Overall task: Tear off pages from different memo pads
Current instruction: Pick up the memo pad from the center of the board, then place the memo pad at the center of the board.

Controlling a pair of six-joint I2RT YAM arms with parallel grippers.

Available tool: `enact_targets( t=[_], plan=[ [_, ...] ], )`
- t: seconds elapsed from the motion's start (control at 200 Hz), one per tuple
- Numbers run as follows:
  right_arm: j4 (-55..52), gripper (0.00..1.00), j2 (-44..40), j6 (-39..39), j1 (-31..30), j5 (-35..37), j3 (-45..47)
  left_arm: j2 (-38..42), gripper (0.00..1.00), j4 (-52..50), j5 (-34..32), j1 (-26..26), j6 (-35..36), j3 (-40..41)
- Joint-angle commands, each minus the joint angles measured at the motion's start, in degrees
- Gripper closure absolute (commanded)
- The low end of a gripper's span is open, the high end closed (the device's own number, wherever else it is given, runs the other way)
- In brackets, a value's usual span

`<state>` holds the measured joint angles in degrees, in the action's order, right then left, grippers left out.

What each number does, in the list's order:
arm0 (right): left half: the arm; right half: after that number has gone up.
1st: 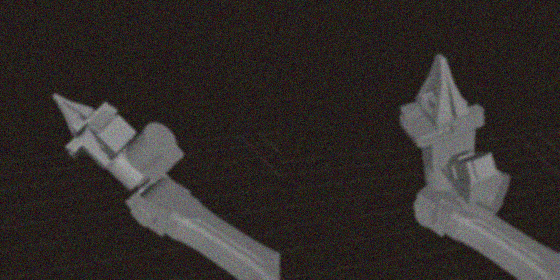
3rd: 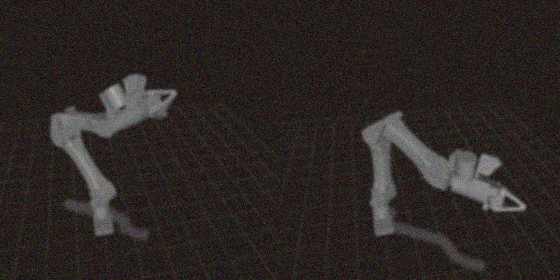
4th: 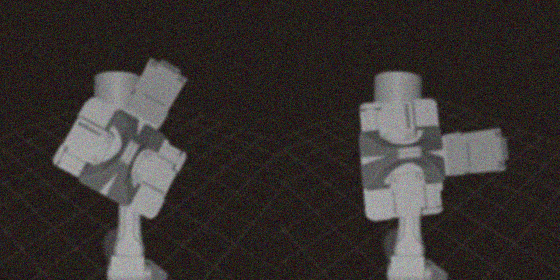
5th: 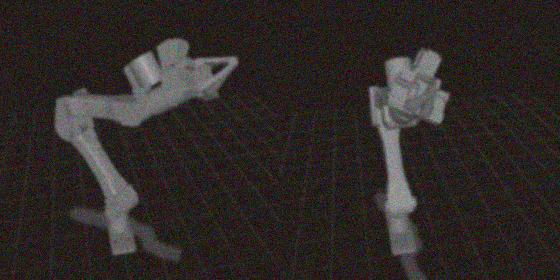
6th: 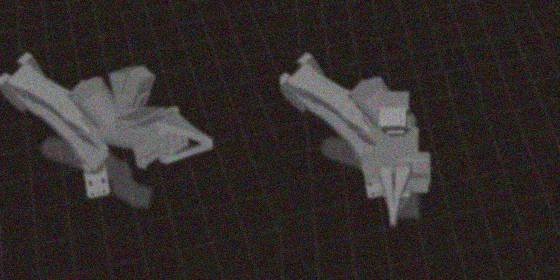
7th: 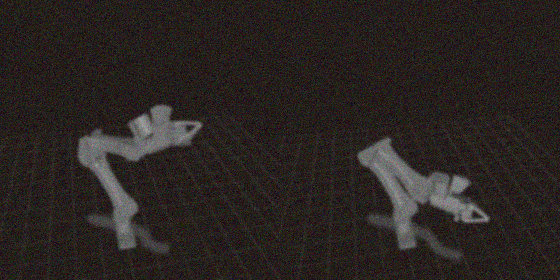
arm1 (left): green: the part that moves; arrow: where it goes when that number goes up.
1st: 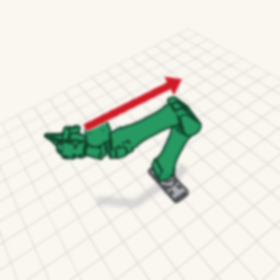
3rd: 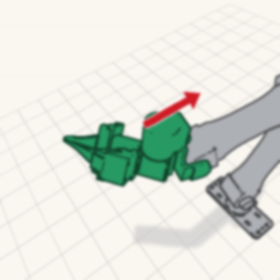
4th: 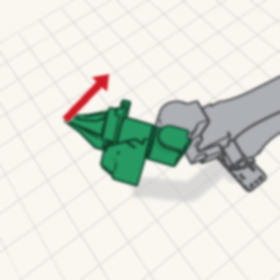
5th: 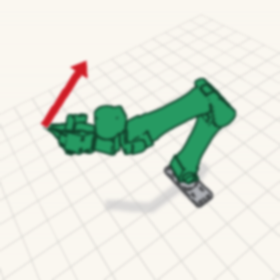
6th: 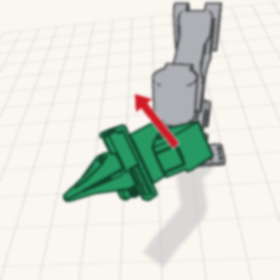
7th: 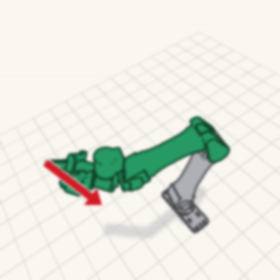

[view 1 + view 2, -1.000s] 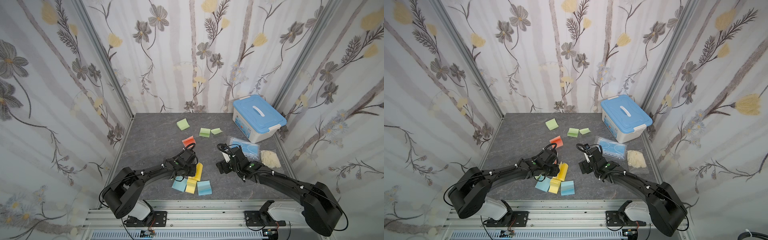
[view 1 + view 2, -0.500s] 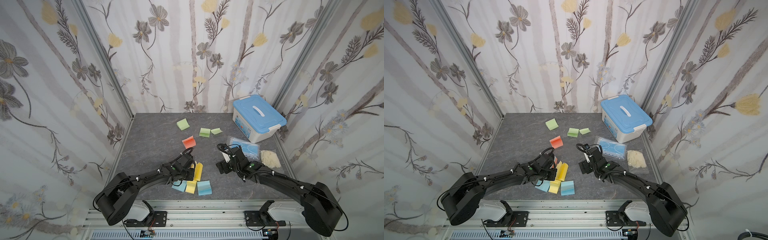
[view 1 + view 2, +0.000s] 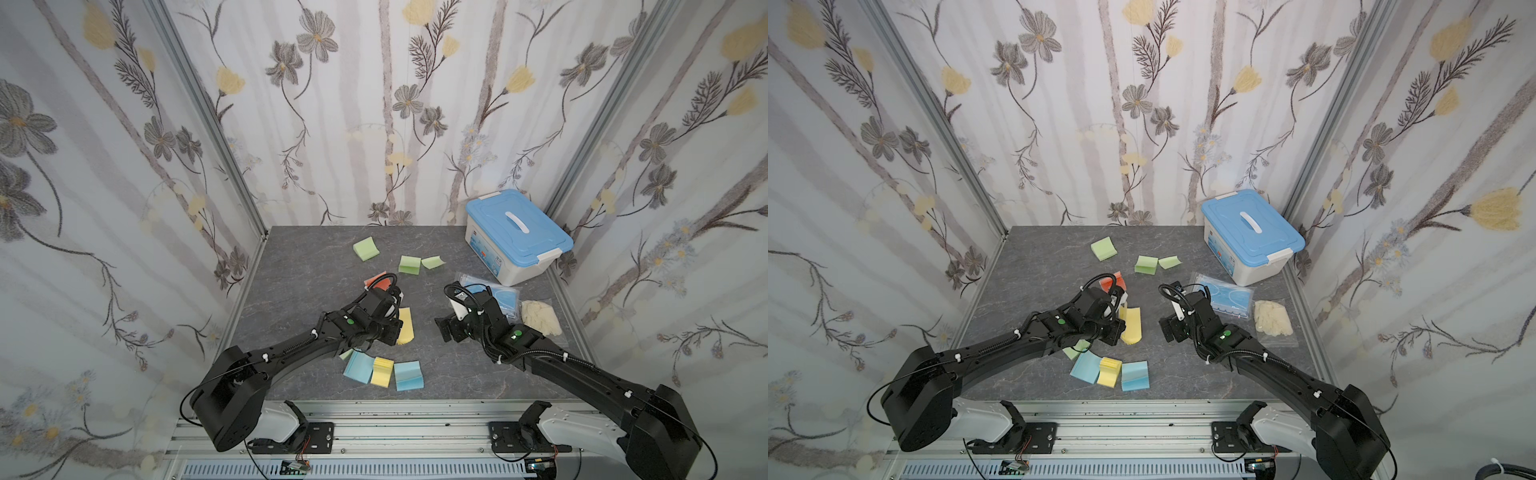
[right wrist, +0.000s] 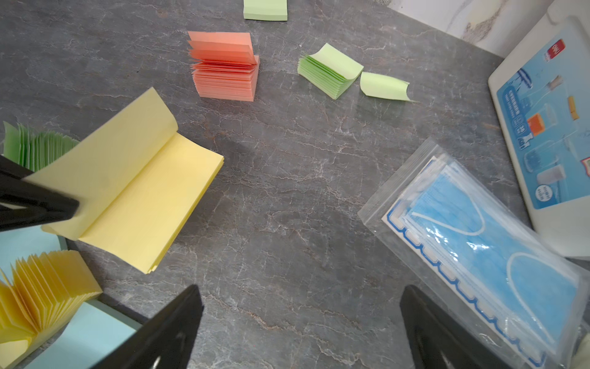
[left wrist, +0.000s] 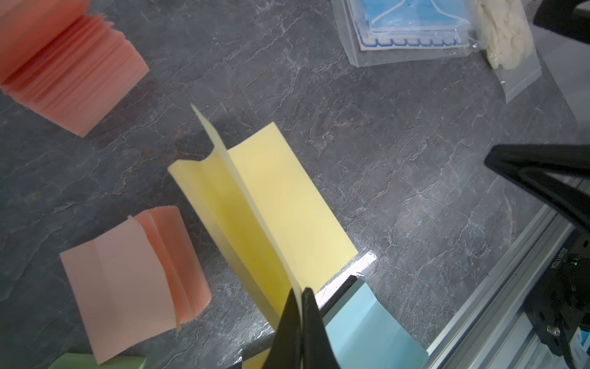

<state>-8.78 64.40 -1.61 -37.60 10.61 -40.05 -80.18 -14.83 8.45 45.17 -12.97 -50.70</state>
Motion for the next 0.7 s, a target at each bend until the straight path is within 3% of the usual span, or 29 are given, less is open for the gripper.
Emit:
enact_targets(
  t=[0.0,0.14,0.25,0.435,0.575,0.694],
  plan=[
    [9.16,0.05,-1.94,9.12,-0.1,1.2,2.39,-0.47,1.0,-1.36,2.45,0.01,6.97,-1.35],
    [26.29,0.06,-3.74,22.42,0.0,-5.35,9.13,-2.44,1.0,-3.51,6.67,0.0,11.02,-5.42],
    [27.89,0.07,-1.5,30.04,0.12,-8.81,8.36,-5.03,1.0,-6.77,11.45,-0.03,13.28,-10.06],
    [24.48,0.11,-11.0,24.84,0.0,-3.66,10.57,-10.54,1.0,-8.04,20.1,0.01,14.86,-15.65],
    [10.29,0.12,-23.9,14.85,0.14,9.27,10.39,-16.07,1.0,-11.09,27.36,0.82,16.87,-20.03],
    [2.15,0.12,-30.4,13.22,0.16,10.94,10.41,-20.95,1.0,-13.61,32.18,1.88,19.27,-22.3]
  ],
)
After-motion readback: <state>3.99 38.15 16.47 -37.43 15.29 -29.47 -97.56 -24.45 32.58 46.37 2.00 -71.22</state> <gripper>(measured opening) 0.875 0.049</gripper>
